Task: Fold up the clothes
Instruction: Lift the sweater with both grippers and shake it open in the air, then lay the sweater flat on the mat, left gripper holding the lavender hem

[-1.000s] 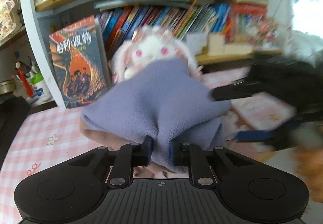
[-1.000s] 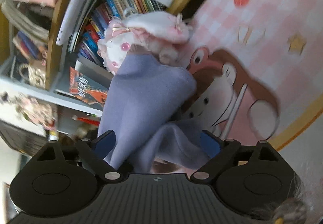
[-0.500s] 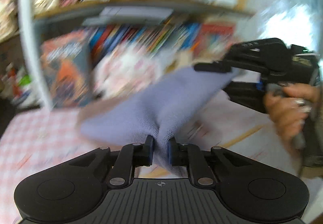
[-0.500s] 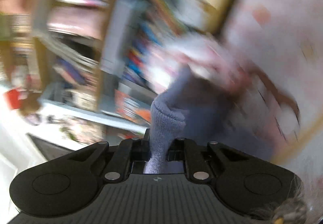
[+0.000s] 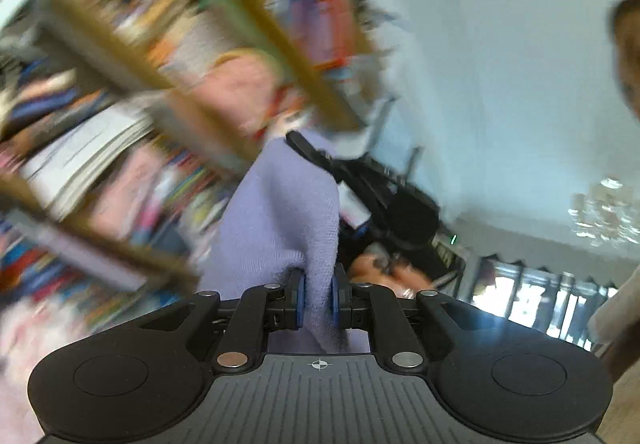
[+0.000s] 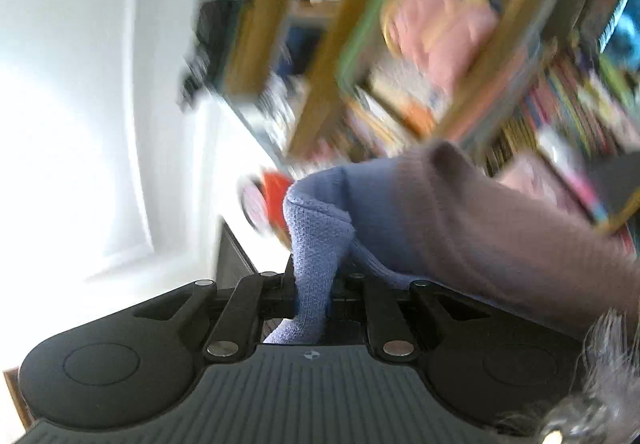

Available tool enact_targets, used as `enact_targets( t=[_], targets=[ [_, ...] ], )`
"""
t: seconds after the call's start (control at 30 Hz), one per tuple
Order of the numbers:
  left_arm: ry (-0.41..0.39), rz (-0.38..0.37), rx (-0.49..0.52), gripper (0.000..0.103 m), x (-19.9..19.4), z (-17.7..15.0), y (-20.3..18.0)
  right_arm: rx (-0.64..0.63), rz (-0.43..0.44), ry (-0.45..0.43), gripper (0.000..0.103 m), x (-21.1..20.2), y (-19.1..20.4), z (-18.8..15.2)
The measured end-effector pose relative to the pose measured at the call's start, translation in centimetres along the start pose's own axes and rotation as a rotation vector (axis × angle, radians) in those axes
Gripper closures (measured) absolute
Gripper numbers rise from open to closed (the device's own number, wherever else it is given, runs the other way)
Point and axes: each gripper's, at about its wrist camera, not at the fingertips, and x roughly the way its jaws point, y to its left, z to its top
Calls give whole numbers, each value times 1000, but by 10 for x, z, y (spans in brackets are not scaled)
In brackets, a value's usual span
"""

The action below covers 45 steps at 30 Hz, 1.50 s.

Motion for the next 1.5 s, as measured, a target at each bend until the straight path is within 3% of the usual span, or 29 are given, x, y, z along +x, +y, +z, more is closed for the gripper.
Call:
enact_targets(
  t=[0.1,0.17,0.27,0.37,0.43,0.5,0.57,0.6,0.77,0.9,0.93,1.0,1.07,1.2,1.3,1.37,1.5],
  targets=[
    [191,224,-110,91,0,-45,55,101,-228,201,93,41,-51,-53],
    [350,396,-203,92,1,-86,99,168,-438,374,92,66,-103,-111],
    [486,562,-236,92,-5,-127,137,213,-657,553,92,89,-156,-185],
    [500,611,-245,91,-12,-123,153,233,-685,593,93,107,-172,-218],
    [510,646,-218,91,-11,-117,160,176,-667,593,92,122,-161,-222],
    [524,684,-228,91,-17,-119,170,88,-625,629,82,133,-163,-233],
    [529,716,-230,91,-20,-123,178,50,-602,676,57,132,-158,-240],
    [530,732,-230,91,-21,-124,182,33,-601,674,56,123,-153,-241],
    [527,790,-225,84,-34,-125,193,-49,-658,667,55,66,-150,-244],
    [520,839,-221,80,-44,-120,190,-82,-784,660,55,4,-153,-240],
    [512,854,-215,78,-47,-119,186,-87,-821,658,55,-13,-154,-239],
    [489,895,-202,60,-54,-117,176,-80,-886,644,55,-45,-158,-237],
    [445,947,-176,57,-61,-117,160,-52,-939,620,55,-71,-161,-236],
    [413,933,-135,56,-64,-123,127,13,-971,604,56,-96,-166,-243],
    [450,906,-52,51,-53,-136,105,16,-978,639,61,-107,-166,-252],
    [486,941,-8,51,-48,-145,98,-40,-1003,675,62,-111,-163,-257],
    [499,1019,-87,51,-58,-153,110,-170,-1039,725,70,-121,-154,-263]
  ],
)
